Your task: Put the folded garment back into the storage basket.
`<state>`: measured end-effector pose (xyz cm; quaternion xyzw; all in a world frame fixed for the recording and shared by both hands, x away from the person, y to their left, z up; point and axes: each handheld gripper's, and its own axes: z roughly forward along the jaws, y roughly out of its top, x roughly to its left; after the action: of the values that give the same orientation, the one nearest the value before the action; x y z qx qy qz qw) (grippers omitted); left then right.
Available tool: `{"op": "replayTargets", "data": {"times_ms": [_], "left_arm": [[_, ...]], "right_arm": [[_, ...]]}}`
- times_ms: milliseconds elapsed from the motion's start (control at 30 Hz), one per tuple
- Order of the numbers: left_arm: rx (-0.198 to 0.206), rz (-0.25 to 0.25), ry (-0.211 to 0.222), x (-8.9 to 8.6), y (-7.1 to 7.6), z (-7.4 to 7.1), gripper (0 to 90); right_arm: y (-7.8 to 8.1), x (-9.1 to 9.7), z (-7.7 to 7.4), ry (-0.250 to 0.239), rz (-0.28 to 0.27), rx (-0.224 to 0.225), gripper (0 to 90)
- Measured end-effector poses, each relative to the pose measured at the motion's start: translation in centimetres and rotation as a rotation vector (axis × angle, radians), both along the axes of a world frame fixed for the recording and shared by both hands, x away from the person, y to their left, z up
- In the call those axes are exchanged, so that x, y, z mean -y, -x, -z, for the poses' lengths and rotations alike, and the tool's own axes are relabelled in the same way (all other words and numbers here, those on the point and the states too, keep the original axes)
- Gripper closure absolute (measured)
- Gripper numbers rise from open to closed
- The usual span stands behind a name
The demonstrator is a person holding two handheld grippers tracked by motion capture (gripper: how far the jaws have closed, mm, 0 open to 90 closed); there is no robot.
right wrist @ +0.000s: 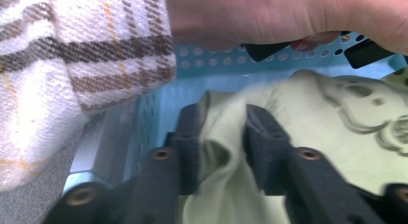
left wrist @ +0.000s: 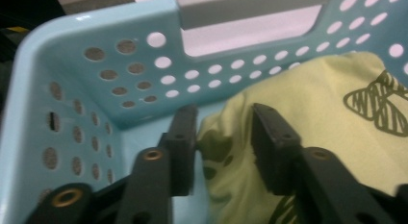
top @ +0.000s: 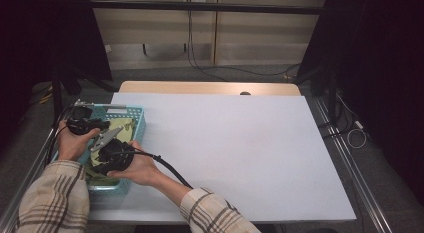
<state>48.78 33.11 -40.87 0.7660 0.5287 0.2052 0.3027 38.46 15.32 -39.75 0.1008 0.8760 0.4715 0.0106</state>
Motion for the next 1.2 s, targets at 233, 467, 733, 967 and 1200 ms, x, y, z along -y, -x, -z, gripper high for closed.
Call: {"op": "replayTargets", "data": {"times_ms": [233,467,733,967,1200], "left_arm": [[0.051,-0.021,-0.005,0.0,0.1,-0.4,39.3],[0.059,-0.048,0.019,-0.4,0.2,-0.8,18.9],[0.086,-0.037,0.060,-0.2,0.9,-2.0,6.7],[0.148,0.010,0.076,0.3,2.3,-3.5,4.7],[0.264,0.093,0.146,1.1,4.0,-4.3,3.6]], "right_arm": [[0.0,0.4,-0.3,-0.007,0.020,0.014,36.5],[-0.2,1.8,-0.4,-0.060,0.075,0.014,21.0],[-0.2,4.2,-1.2,-0.098,0.142,0.044,11.2],[-0.8,6.9,-1.2,-0.113,0.210,0.046,6.4],[-0.9,9.5,-1.4,-0.141,0.279,0.050,4.3]]}}
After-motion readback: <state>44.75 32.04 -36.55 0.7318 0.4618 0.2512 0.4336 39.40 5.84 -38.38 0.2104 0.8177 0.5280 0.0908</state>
